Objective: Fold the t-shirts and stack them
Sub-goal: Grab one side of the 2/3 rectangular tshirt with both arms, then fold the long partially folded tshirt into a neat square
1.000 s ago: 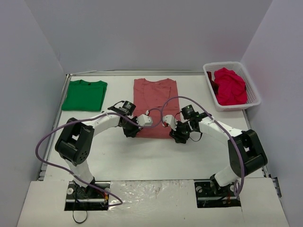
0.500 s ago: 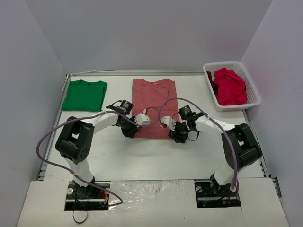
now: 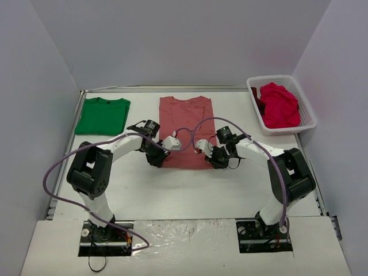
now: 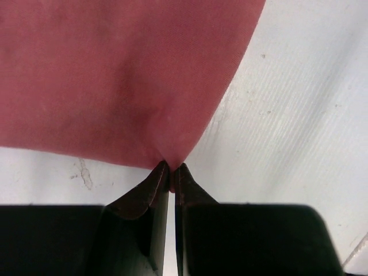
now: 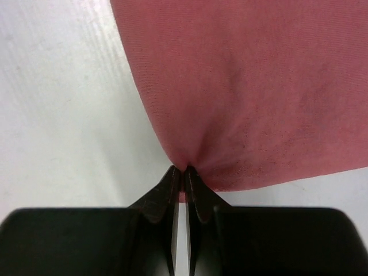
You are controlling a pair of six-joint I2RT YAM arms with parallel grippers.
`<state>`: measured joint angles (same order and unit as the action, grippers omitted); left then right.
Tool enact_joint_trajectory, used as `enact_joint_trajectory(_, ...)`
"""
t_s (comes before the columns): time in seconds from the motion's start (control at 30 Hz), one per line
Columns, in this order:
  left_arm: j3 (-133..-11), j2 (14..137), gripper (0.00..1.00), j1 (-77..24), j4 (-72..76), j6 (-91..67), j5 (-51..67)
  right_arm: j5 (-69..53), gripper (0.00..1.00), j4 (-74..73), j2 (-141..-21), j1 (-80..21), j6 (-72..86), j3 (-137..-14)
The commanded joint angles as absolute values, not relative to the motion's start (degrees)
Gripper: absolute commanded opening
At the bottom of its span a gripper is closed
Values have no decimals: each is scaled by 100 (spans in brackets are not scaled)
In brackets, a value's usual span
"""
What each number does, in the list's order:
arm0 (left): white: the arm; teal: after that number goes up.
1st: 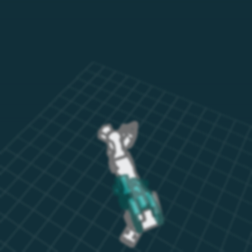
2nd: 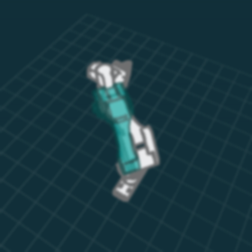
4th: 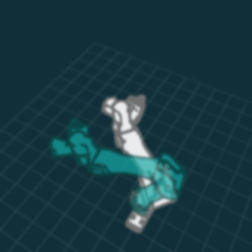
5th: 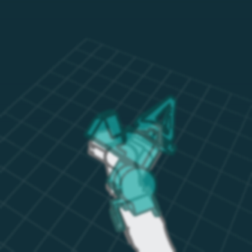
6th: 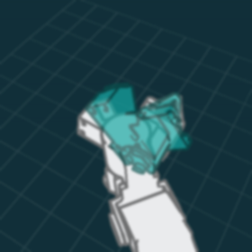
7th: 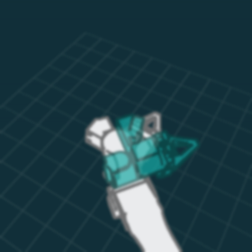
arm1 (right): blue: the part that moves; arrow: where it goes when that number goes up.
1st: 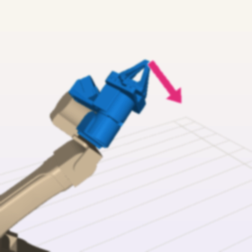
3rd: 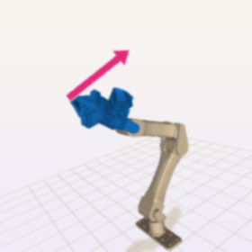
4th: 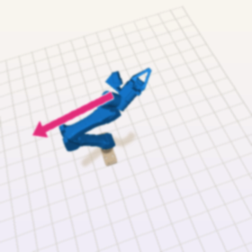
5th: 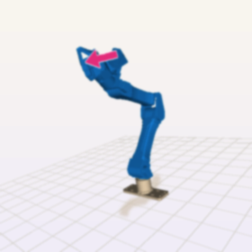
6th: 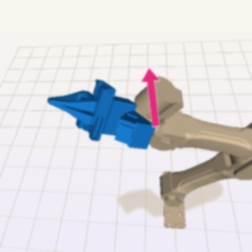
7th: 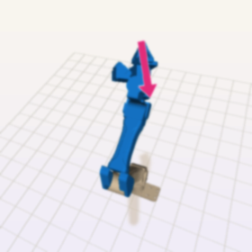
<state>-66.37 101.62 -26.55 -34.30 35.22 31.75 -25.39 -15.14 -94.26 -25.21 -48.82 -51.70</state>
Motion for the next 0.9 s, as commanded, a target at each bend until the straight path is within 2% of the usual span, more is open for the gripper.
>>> enact_joint_trajectory(0.0, -7005, 9660, 2, -2602, -4059, 3823, 3375, -2749, 0, -2758, -9116, -2549, -4799, -5562)
enact_joint_trajectory(0.33, -7233, 8097, 2, -2619, -5940, 4561, 3726, -3453, 0, -5191, -7542, -2628, -5027, -6521)
enact_joint_trajectory(0.47, -7304, 7595, 2, -2628, -6538, 4711, 3858, -3551, 0, -5739, -7059, -2602, -5247, -6872)
enact_joint_trajectory(0.67, -7154, 7014, 2, -2654, -6574, 4579, 3779, -3437, 0, -5950, -7022, -2593, -5352, -6952)
enact_joint_trajectory(0.87, -7303, 7277, 2, -2654, -6276, 4518, 3586, -3243, 0, -5871, -7532, -2558, -5625, -6987)
